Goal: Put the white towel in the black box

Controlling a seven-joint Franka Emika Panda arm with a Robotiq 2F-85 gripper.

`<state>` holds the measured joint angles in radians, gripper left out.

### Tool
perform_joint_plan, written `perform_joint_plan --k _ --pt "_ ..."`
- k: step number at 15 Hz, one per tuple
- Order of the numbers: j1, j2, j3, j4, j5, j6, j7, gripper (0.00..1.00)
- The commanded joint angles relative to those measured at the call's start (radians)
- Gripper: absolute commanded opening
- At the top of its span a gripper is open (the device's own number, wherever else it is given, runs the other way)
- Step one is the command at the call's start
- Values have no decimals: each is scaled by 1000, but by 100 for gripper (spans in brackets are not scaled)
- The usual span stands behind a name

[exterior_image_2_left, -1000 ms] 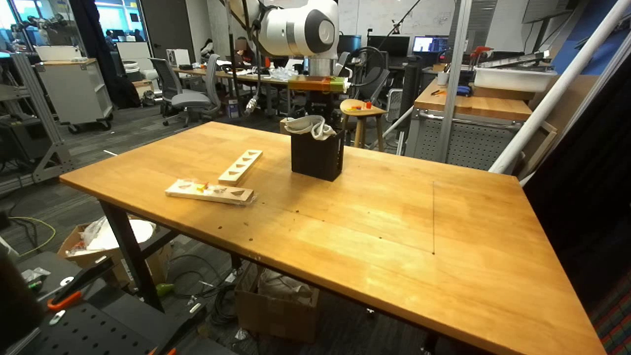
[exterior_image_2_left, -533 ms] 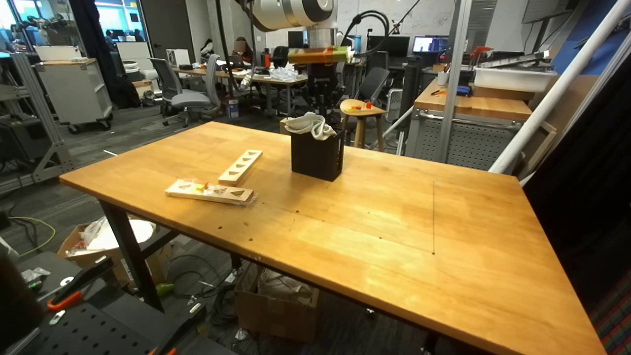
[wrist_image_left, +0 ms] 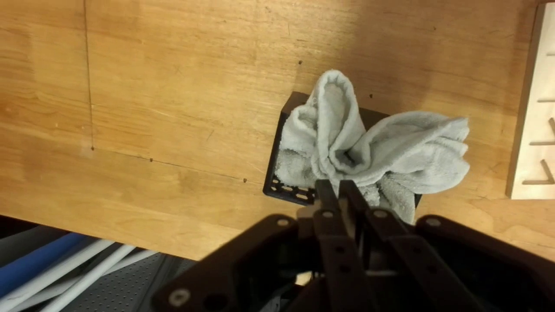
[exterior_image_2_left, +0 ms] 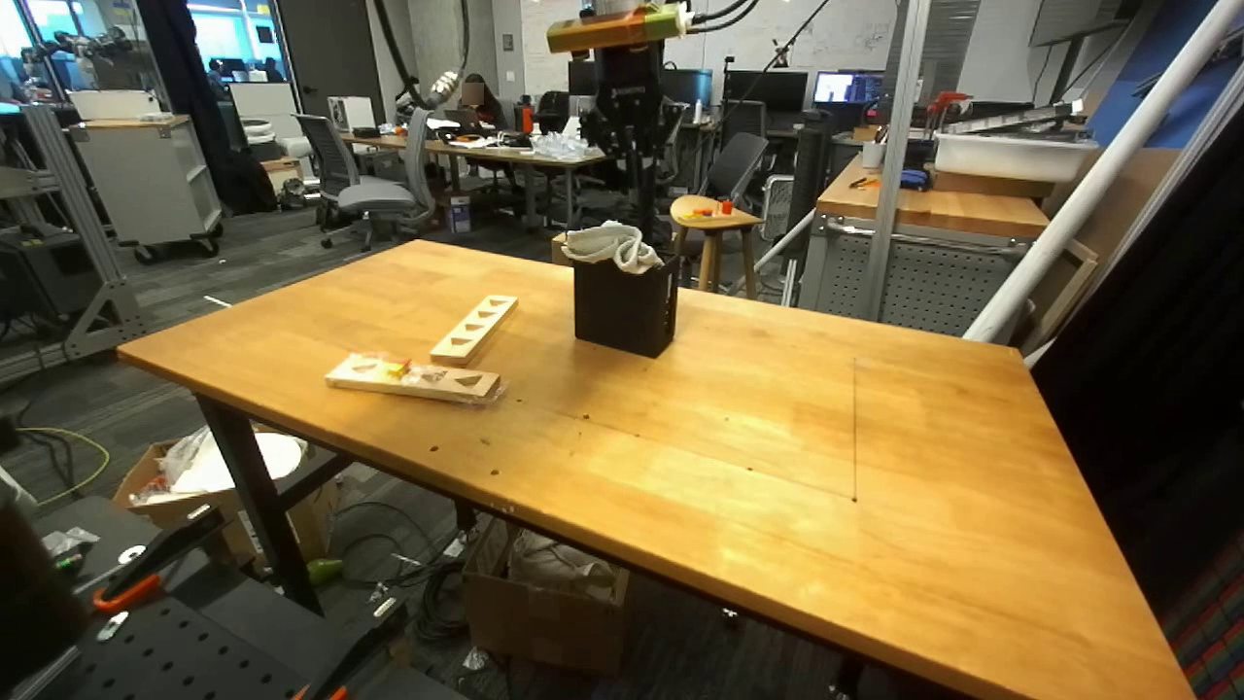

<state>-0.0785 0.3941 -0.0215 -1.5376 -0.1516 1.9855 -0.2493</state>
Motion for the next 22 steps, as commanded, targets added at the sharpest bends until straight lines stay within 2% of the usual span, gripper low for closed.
perform_joint_plan --k 1,12,22 --pt "19 -64 0 -94 -8 20 31 12" --pt "16 -5 11 -107 14 32 -11 12" --pt "9 98 19 -8 17 18 -87 12"
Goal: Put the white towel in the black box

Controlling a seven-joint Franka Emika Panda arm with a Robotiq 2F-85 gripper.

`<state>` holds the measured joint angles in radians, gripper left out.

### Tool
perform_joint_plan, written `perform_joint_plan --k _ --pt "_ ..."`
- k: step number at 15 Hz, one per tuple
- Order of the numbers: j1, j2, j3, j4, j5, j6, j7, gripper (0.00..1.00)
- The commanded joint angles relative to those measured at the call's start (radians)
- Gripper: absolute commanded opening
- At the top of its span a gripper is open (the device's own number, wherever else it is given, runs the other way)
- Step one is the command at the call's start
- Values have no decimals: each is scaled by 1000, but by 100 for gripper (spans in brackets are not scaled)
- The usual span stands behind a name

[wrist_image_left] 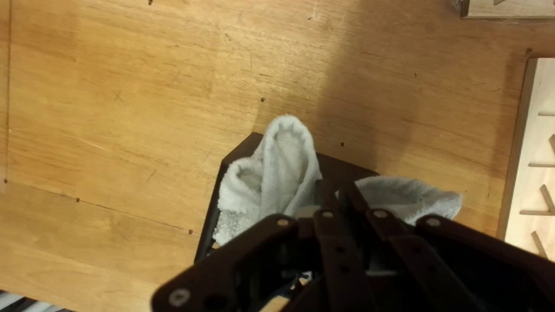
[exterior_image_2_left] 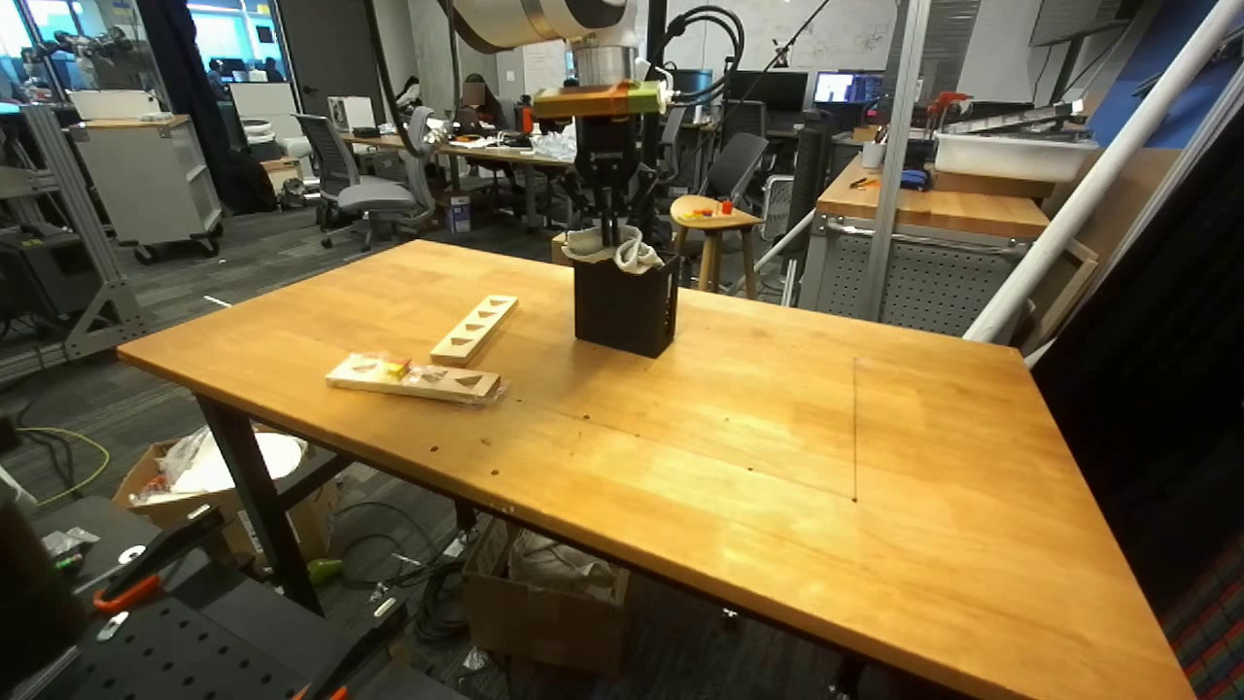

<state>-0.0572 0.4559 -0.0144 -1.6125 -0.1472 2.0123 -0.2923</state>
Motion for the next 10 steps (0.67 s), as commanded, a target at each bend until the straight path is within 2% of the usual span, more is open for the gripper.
perform_joint_plan --k 1,10 --pt "-13 49 13 87 11 -13 -54 12" --pt "-25 178 35 251 44 -42 -113 11"
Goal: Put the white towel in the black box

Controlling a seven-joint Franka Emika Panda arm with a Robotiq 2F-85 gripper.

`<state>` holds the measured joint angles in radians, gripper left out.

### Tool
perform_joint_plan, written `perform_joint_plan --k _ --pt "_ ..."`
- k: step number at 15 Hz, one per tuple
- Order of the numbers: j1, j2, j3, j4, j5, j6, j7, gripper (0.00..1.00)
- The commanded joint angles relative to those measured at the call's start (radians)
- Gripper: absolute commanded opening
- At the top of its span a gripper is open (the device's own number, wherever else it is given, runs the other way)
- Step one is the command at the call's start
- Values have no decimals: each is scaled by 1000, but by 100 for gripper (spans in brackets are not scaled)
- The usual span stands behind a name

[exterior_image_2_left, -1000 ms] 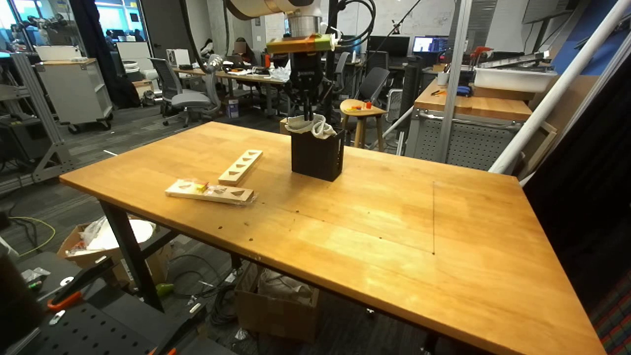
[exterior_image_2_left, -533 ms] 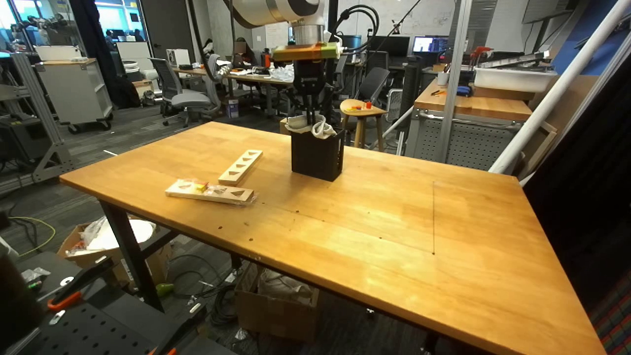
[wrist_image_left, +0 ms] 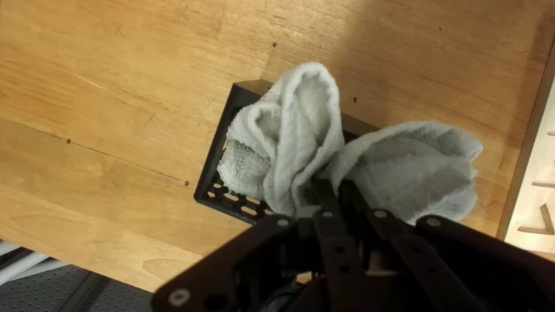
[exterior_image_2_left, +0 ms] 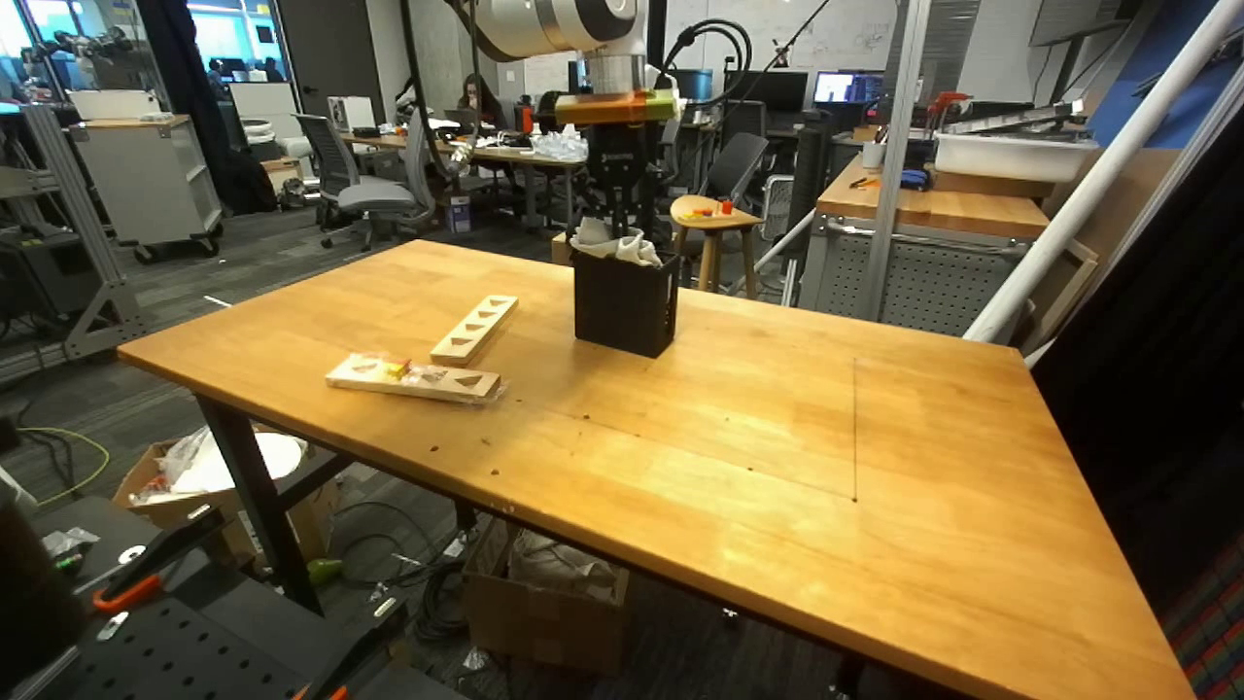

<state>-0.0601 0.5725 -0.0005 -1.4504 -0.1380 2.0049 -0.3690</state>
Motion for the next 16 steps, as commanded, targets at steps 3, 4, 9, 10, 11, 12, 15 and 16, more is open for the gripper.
perform_joint_plan --k 3,4,9,10,11,12,15,16 --pt "-35 92 28 99 68 -30 -31 11" --pt "-39 99 29 98 78 -26 -27 11" --pt "-53 133 37 105 122 -13 -17 11" --pt "-55 141 38 109 128 -11 -17 11" --pt "-57 152 41 115 135 -13 -18 11" --pt "-59 163 45 122 144 -14 -20 11" --pt "-64 202 55 146 165 -16 -24 11" --pt "-66 216 59 153 171 -16 -26 11"
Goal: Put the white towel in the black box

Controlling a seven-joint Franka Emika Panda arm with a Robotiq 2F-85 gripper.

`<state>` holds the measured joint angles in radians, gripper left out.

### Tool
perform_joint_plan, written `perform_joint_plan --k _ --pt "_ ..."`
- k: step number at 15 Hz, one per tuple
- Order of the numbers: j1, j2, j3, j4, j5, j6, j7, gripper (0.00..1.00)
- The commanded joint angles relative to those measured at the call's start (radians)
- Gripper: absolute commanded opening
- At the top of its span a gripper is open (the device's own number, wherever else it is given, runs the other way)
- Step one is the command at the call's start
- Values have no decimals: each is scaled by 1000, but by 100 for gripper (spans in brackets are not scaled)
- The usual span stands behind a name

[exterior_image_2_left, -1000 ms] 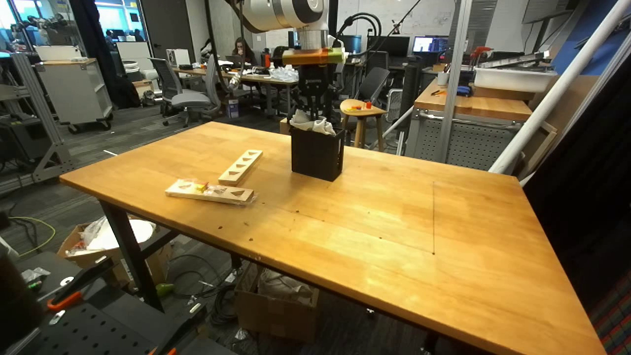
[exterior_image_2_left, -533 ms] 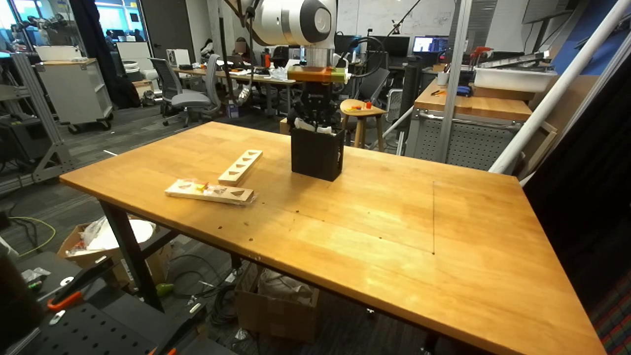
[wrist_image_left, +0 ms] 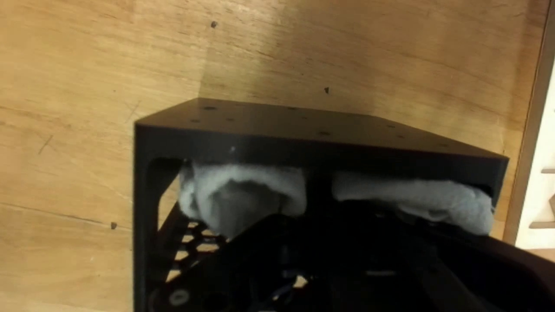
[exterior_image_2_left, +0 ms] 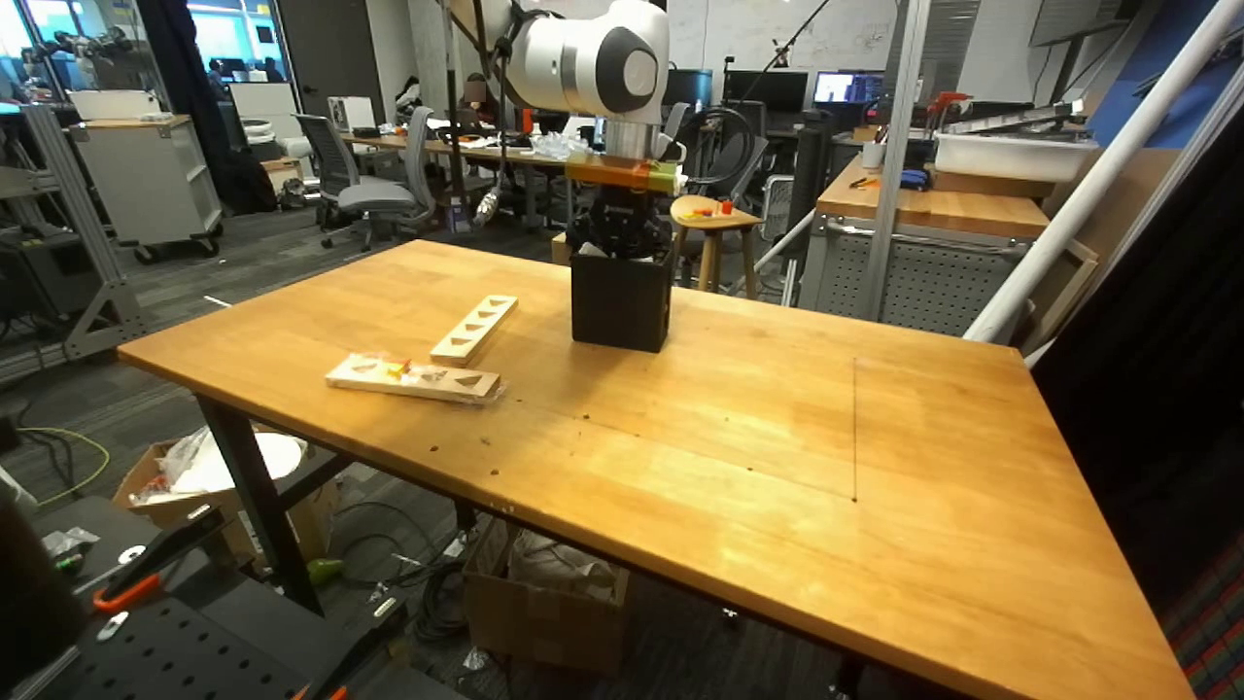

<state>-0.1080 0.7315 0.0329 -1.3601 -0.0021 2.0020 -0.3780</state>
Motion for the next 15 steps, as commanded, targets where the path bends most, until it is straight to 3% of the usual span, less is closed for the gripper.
perform_joint_plan --k 1,9,15 --pt "-21 70 29 71 42 -12 -19 11" --pt "-47 154 58 142 91 -18 -40 11" --pt "-36 79 40 106 62 -26 -28 11"
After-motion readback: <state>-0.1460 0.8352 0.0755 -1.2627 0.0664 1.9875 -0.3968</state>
